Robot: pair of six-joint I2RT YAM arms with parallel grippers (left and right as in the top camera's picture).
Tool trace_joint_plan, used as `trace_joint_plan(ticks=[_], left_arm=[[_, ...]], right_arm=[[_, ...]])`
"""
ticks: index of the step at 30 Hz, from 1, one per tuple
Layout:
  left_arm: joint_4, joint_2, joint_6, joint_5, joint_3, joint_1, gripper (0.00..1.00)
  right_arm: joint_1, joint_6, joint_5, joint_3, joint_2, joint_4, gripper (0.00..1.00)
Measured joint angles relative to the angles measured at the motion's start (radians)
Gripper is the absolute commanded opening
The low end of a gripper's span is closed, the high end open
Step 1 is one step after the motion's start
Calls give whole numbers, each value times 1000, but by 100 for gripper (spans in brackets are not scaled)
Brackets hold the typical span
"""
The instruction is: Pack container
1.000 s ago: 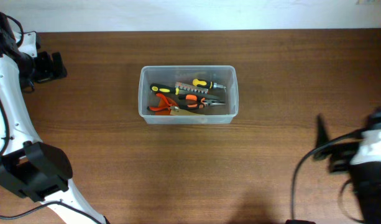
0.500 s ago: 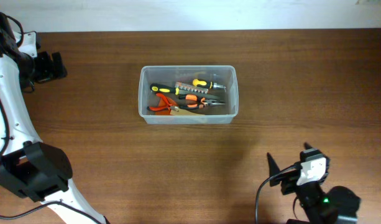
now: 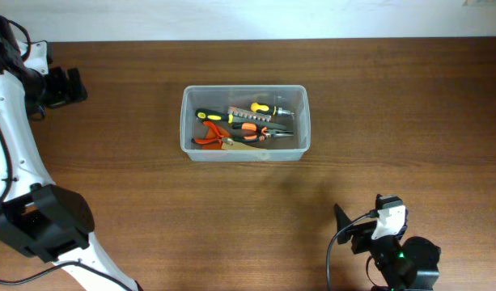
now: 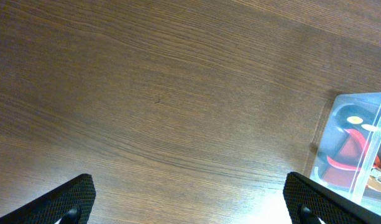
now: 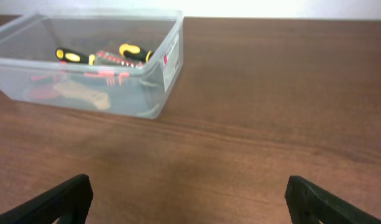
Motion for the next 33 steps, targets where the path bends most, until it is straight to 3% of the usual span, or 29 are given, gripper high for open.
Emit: trace_joint_plan(ticks=[33], left_arm=[[0,0,0,0,0,0,99]], right_arm=[[3,3,13,-2,-16,9,99]])
